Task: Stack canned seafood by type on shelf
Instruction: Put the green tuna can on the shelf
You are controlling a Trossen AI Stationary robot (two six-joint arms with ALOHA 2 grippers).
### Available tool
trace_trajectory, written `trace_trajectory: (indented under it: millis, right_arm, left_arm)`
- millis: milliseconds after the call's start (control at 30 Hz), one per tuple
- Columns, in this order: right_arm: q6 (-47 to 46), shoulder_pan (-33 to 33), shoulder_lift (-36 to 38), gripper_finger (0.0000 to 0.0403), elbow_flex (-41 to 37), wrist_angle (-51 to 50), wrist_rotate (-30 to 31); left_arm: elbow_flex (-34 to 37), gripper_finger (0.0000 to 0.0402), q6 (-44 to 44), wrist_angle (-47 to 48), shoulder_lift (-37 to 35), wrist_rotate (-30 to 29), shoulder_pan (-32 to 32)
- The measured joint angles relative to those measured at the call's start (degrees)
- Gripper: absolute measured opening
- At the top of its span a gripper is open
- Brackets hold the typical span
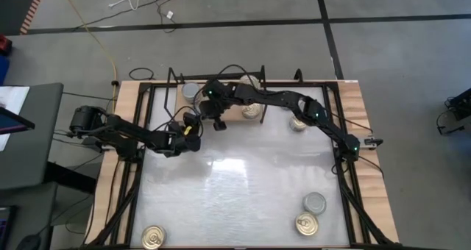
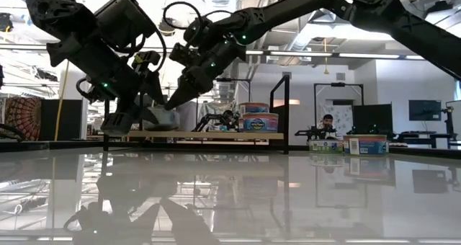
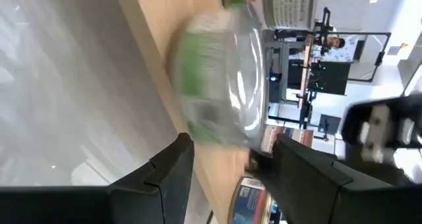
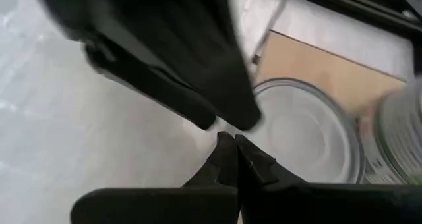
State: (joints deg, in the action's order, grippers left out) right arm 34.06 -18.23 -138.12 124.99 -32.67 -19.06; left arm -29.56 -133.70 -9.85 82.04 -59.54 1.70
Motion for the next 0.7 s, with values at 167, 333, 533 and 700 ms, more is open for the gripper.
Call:
trace_trajectory:
  millis: [167, 333, 533, 700]
  right_arm:
    - [-5.6, -2.2, 0.0, 0.0016, 0.0, -1.3, -3.3]
    - [-8.0, -2.0, 0.0, 0.0016, 0.0, -3.8, -5.1]
    - [-8.8, -0.7, 0.1, 0.0016, 0.4, -11.3, -5.2]
    - [-11.6, -0.7, 0.3, 0.0016, 3.3, -21.8, -4.8]
  left_arm:
    - [0.0, 0.0197, 0.8, 2.0, -2.4, -2.0, 0.3]
    - [0.0, 0.0197, 6.3, 5.4, -7.3, -2.6, 0.3]
    - [0.0, 0.0197, 21.3, 4.3, -11.8, 2.0, 2.9]
    - [0.0, 0.0197, 38.8, 0.2, -13.9, 4.1, 8.5]
